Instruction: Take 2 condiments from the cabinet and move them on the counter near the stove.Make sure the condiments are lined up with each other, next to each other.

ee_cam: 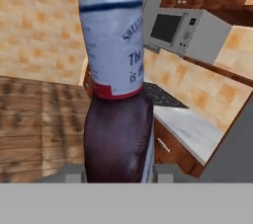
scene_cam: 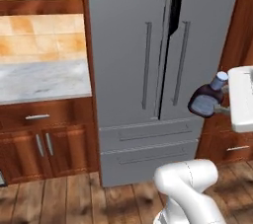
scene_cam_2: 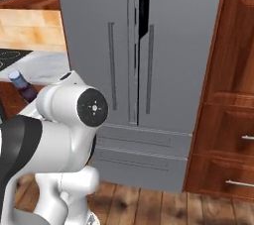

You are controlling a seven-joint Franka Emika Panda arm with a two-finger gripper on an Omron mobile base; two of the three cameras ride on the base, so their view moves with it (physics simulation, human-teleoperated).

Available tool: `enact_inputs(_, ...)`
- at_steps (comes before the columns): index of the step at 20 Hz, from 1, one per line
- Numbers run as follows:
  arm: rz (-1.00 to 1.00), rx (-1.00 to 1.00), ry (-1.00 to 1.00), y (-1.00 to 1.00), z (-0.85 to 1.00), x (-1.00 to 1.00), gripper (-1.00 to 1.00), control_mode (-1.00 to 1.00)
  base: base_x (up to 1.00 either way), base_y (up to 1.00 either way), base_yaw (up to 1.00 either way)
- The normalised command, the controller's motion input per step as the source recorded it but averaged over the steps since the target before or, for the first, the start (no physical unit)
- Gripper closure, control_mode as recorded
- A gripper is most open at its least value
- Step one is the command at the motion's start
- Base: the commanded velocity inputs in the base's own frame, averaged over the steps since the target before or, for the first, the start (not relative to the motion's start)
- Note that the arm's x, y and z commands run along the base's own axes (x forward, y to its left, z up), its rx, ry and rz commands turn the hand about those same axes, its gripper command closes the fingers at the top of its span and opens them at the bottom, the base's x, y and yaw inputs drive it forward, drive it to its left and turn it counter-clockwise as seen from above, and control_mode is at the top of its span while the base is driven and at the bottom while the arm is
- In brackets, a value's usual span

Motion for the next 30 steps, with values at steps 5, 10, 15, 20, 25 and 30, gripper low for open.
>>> enact_inputs(5,0.00,0.00,0.00,0.00,0.00,0.00,1.00,1.00,0.69,0.74,0.03)
enact_inputs(10,0.00,0.00,0.00,0.00,0.00,0.00,1.00,1.00,0.25,0.93,0.00)
enact_inputs(15,0.00,0.00,0.00,0.00,0.00,0.00,1.00,1.00,0.13,1.00,0.00)
enact_inputs(20,0.00,0.00,0.00,0.00,0.00,0.00,1.00,1.00,0.12,1.00,0.00)
enact_inputs(25,0.00,0.00,0.00,0.00,0.00,0.00,1.00,1.00,0.32,0.99,-0.07)
enact_inputs(30,0.00,0.00,0.00,0.00,0.00,0.00,1.00,1.00,0.45,1.00,-0.15)
